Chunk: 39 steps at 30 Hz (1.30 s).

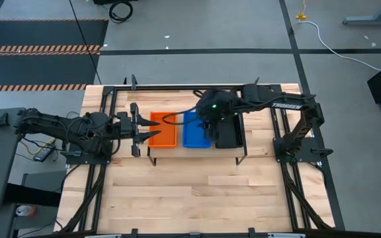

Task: Stack baskets on shelf by color
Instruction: Return to Home Position

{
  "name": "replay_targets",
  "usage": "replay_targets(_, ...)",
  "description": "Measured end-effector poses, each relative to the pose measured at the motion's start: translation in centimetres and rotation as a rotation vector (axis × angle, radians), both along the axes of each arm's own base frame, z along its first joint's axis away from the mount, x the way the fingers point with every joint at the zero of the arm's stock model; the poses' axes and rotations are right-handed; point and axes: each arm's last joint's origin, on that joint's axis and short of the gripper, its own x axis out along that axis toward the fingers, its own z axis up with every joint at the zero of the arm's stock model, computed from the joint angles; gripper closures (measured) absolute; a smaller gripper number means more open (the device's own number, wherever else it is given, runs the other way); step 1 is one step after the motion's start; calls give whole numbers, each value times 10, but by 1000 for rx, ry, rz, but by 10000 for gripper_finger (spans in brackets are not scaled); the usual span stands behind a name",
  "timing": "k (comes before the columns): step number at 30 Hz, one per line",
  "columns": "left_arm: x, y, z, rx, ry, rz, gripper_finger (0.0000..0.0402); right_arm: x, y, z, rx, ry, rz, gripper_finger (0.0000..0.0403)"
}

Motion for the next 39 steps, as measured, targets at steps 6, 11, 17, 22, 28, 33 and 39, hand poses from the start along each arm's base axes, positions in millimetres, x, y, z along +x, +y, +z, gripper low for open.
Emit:
replay_targets(6,0,0,0,-6,-3,0,276,-15,2,33,22,-194,31,209)
replay_targets(11,0,-1,2,-20,-26,-24,276,-29,2,45,17,-282,39,209)
replay_targets(17,-10,0,2,-32,-4,-61,276,-61,-1,43,22,-304,12,209)
replay_targets(22,-25,3,-8,-42,-68,-60,276,-91,2,16,57,-412,-10,209)
replay_targets(28,-49,7,-17,-52,-171,-103,276,-130,5,-25,107,-619,12,209)
replay_targets(33,-63,7,-27,-76,-250,-185,276,-159,8,-68,131,-806,60,209)
replay_targets(39,-63,7,-49,-118,-235,-177,276,-188,11,-125,184,-836,79,209)
